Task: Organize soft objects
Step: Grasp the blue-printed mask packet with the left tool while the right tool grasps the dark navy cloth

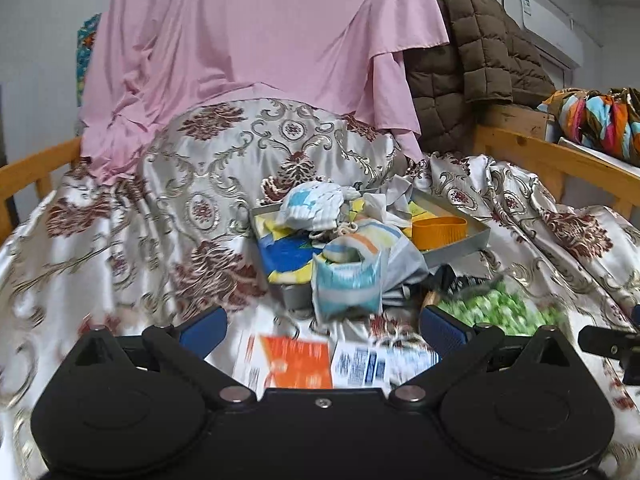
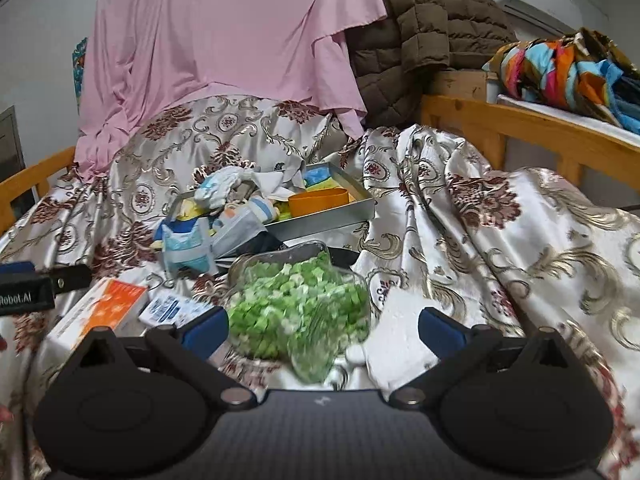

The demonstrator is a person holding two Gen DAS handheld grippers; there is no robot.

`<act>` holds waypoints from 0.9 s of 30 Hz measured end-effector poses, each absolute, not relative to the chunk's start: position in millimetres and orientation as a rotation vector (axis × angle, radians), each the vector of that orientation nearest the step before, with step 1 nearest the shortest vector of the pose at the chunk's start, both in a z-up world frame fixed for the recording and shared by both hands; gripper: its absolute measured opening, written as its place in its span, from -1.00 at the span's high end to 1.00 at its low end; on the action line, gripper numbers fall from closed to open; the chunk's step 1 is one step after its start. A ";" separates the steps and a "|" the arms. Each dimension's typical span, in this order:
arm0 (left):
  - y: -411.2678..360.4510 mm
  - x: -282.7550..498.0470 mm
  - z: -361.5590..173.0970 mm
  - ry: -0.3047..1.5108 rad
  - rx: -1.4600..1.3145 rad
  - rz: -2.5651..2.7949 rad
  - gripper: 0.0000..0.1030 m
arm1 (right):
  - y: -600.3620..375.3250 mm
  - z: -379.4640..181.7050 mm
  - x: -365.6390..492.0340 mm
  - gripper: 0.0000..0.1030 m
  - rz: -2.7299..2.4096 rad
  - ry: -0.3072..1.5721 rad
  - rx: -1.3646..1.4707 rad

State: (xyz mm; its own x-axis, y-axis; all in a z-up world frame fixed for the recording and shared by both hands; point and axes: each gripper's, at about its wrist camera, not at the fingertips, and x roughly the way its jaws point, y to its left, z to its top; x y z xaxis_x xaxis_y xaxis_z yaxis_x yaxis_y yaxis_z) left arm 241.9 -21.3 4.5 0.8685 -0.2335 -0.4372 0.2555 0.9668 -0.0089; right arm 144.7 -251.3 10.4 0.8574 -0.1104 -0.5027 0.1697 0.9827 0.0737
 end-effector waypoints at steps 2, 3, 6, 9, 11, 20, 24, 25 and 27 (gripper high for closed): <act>-24.7 260.3 2.9 0.453 0.046 -0.273 -0.98 | -253.2 7.7 161.7 -1.00 -0.147 0.525 0.106; -27.1 270.3 1.9 0.457 0.050 -0.288 -0.98 | -254.2 6.7 169.4 -1.00 -0.143 0.526 0.101; -34.3 299.6 -4.8 0.477 0.064 -0.331 -0.98 | -255.1 5.6 198.9 -1.00 -0.114 0.534 0.070; -41.3 324.6 -16.0 0.511 0.084 -0.383 -0.98 | -253.8 5.0 232.2 -1.00 -0.065 0.550 0.019; -45.7 338.5 -23.4 0.533 0.096 -0.409 -0.98 | -252.0 4.2 255.8 -1.00 -0.022 0.578 -0.029; -43.2 382.1 -42.7 0.591 0.037 -0.506 -0.97 | -242.9 -6.8 322.6 -0.98 0.123 0.649 -0.118; -36.2 391.7 -45.2 0.623 -0.067 -0.514 -0.90 | -243.1 -11.9 340.9 -0.81 0.159 0.678 -0.089; -35.9 393.3 -44.7 0.626 -0.075 -0.517 -0.89 | -242.9 -13.5 344.8 -0.74 0.160 0.685 -0.086; -36.0 397.9 -44.7 0.645 -0.085 -0.526 -0.83 | -242.9 -16.2 352.1 -0.68 0.167 0.696 -0.085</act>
